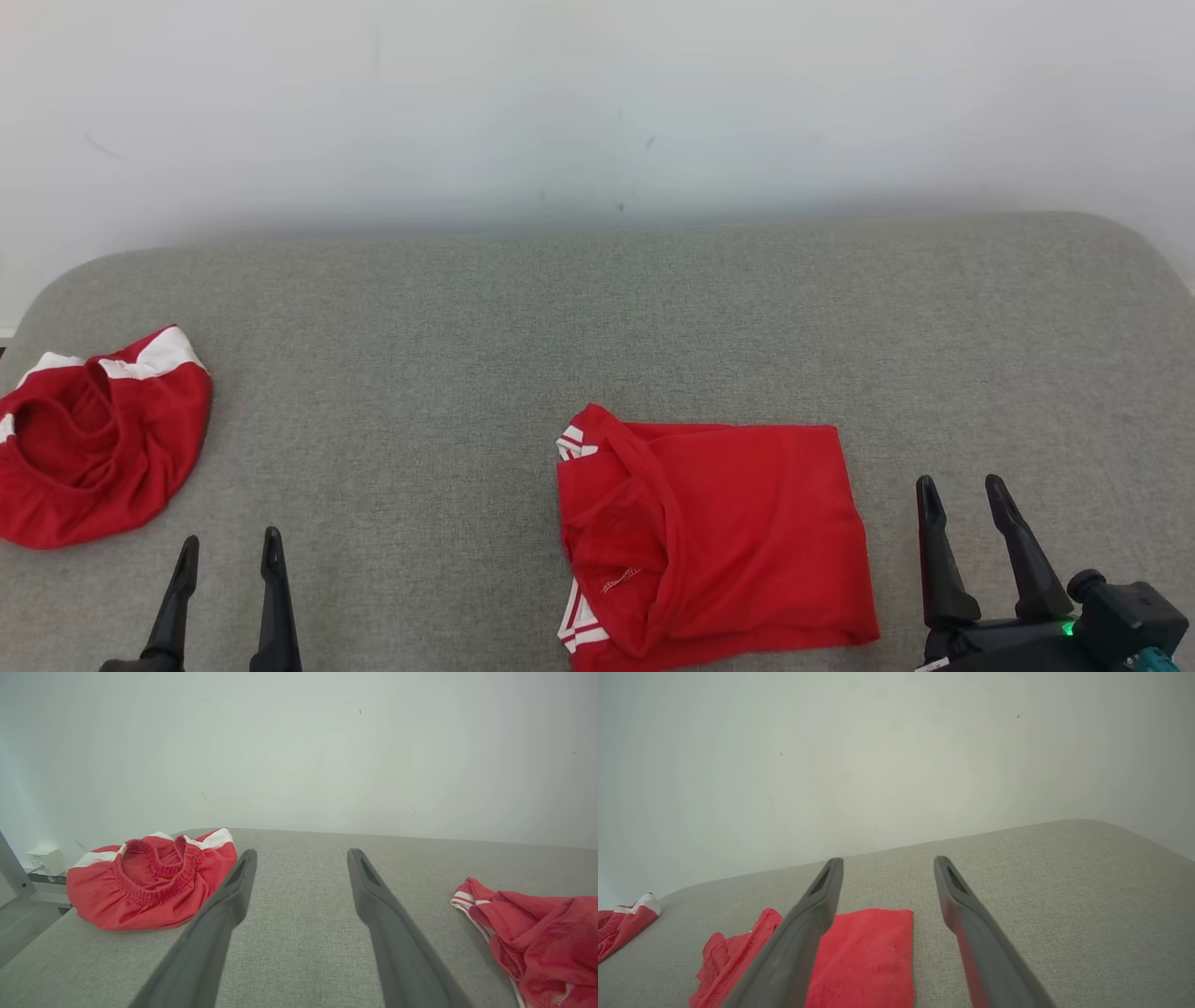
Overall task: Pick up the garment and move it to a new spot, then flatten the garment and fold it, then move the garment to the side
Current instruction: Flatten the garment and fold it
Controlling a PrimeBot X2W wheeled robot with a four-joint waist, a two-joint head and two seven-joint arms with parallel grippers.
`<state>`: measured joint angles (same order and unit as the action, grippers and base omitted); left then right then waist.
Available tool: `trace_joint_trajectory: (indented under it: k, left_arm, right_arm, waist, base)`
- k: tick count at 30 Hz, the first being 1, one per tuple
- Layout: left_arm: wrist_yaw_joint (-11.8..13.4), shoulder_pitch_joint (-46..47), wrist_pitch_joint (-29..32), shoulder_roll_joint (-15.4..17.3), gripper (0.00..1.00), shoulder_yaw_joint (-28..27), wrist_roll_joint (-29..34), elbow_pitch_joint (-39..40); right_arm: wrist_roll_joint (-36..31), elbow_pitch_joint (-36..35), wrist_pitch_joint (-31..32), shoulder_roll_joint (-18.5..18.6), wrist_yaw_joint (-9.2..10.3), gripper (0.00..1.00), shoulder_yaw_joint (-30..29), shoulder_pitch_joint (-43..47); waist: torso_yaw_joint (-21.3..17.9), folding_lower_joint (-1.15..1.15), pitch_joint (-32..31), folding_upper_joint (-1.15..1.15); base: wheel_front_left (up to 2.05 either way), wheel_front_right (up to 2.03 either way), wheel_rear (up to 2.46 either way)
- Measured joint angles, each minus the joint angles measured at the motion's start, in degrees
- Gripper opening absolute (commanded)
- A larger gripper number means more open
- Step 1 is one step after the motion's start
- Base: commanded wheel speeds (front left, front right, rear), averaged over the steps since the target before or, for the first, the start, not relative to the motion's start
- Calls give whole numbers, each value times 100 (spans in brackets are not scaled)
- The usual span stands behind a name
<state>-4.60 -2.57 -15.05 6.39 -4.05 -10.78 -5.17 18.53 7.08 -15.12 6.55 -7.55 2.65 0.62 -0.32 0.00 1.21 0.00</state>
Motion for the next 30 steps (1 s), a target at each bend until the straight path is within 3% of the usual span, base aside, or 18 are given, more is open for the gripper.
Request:
trace_joint_trajectory:
  k: [5, 6, 7, 8, 18, 30]
  left_arm:
    - [-96, 6, 0, -116, 100, -101, 113, -21]
    - [-102, 8, 0, -142, 100, -116, 129, -23]
    - [-109, 15, 0, -163, 100, -122, 151, -24]
    - [-109, 15, 0, -163, 100, -122, 151, -24]
    - [-205, 159, 0, -267, 100, -74, 216, -15]
    - [-253, 354, 0, -331, 100, 102, 222, -89]
  right_arm:
    - [-47, 198, -1, 53, 0, 100, 77, 24]
    - [-46, 288, -1, 79, 0, 82, 110, 13]
    - [-40, 374, 0, 104, 0, 27, 133, -14]
    - [-40, 374, 0, 104, 0, 0, 133, -14]
    - [33, 1697, 54, 339, 0, 0, 658, -953]
    - [63, 3689, 27, 141, 0, 0, 1173, -1933]
  waist:
    - [39, 0, -10, 0]
    - [51, 0, -8, 0]
    - [66, 0, -5, 0]
    - [66, 0, -5, 0]
    - [344, 0, 111, 0]
    - [841, 1, 341, 0]
  base:
    - [0, 0, 0]
    - [0, 0, 0]
    - [0, 0, 0]
    - [0, 0, 0]
    - [0, 0, 0]
    - [0, 0, 0]
